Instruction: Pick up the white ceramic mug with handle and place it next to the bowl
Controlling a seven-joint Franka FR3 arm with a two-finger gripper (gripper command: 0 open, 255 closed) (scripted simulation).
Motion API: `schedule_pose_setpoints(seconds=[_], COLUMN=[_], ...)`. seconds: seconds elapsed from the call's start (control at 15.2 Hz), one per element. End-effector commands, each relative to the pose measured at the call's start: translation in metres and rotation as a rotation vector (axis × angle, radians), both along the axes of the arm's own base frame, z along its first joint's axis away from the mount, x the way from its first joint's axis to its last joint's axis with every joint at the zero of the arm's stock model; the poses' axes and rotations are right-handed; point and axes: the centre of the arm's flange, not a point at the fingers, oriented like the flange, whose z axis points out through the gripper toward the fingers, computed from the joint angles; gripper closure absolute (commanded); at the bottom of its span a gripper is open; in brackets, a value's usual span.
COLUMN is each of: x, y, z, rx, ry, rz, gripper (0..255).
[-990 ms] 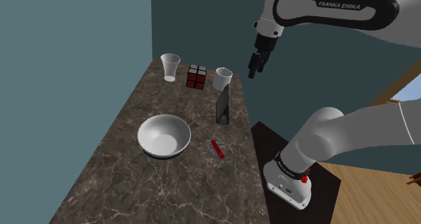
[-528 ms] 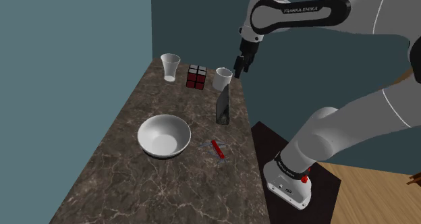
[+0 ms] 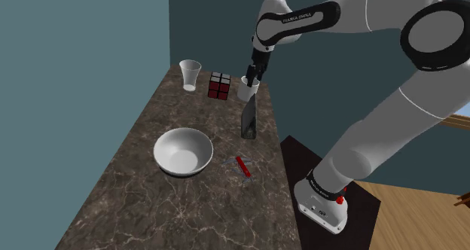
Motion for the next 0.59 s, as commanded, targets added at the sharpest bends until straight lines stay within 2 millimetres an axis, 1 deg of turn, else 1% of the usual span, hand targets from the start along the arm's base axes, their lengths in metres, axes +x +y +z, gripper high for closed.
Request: schedule_pose_setpoints(seconds=[0.0, 0.2, 0.26, 0.53], x=[0.024, 0.055, 0.056, 0.055], y=[-0.007, -0.017, -0.017, -0.017], z=[-0.013, -0.033, -0.033, -0.054], rx=[-0.004, -0.009, -0.009, -0.009], ry=[-0.007, -0.016, -0.016, -0.016], rz=[0.005, 0.012, 0.012, 0.012], gripper=[0, 0, 0, 0])
